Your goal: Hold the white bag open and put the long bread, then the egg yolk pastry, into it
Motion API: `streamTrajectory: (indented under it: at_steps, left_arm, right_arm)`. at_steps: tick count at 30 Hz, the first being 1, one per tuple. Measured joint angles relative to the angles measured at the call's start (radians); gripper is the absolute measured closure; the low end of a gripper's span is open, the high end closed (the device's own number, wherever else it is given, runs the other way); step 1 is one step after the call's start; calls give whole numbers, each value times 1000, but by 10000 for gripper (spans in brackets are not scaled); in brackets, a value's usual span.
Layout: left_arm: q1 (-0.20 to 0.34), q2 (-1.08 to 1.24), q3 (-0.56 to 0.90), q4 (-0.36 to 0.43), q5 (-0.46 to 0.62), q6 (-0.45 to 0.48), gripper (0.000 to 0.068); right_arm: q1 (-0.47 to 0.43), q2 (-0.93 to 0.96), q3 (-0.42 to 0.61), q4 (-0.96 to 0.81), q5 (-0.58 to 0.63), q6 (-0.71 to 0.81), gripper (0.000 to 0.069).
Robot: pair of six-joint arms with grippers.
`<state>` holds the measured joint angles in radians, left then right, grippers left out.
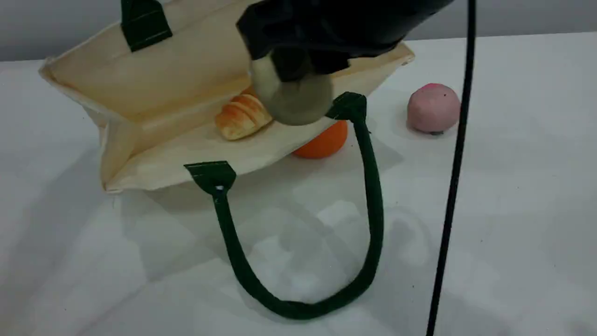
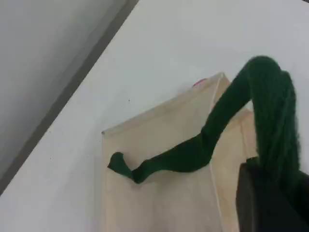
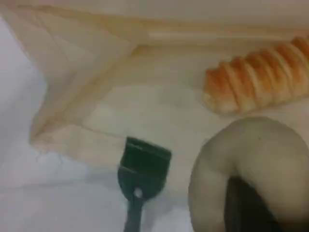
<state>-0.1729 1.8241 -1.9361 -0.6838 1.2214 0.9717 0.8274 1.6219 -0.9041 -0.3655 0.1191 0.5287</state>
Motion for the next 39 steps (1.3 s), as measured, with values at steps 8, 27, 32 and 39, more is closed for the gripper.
streamTrajectory:
  at_steps: [8,27,32,39]
  left_arm:
    - [0,0,0,0,0,0,598]
    - [0,0,0,2,0,2,598]
    - [0,0,0,4,0,3,598]
    - [0,0,0,4,0,3,598]
  right_arm:
    - [-16,177,-54,-28,-295,-26,544]
    - [-100,449,-214,18,-436,-24,528]
    - [-100,447,-219,69,-416,32,276]
    - [-100,377,-219,33,-265,37,63]
